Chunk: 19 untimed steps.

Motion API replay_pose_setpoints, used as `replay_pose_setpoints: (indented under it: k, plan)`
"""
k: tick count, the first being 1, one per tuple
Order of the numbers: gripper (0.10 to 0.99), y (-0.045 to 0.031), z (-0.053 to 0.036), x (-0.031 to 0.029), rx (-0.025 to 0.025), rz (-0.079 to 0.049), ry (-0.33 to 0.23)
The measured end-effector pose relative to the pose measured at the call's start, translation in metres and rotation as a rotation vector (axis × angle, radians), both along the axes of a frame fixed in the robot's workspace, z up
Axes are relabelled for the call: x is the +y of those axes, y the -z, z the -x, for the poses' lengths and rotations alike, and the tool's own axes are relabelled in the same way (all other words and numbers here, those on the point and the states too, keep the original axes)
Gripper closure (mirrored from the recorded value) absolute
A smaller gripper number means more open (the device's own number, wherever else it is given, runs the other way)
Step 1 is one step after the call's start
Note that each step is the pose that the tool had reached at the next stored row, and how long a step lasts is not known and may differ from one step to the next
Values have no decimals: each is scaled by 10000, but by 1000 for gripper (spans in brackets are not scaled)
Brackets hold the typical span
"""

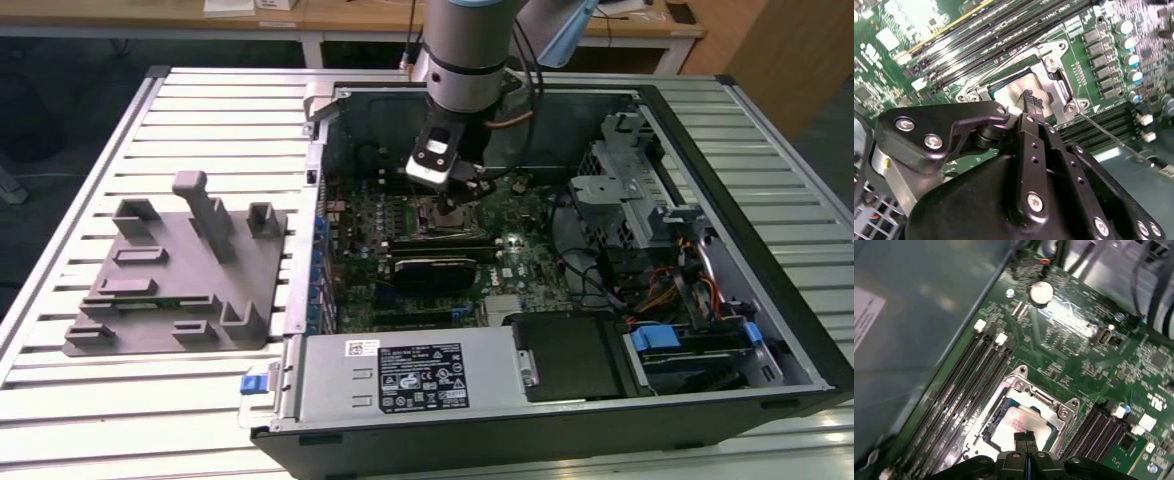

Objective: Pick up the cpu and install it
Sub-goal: 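Close the cpu cover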

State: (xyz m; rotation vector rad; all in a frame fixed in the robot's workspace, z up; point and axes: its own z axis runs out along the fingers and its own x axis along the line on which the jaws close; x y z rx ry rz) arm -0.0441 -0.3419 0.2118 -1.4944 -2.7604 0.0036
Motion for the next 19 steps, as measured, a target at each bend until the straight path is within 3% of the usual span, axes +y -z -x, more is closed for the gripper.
replay_pose_setpoints:
  k: [19]
  plan:
    - [980,11,0,0,0,3,-3455]
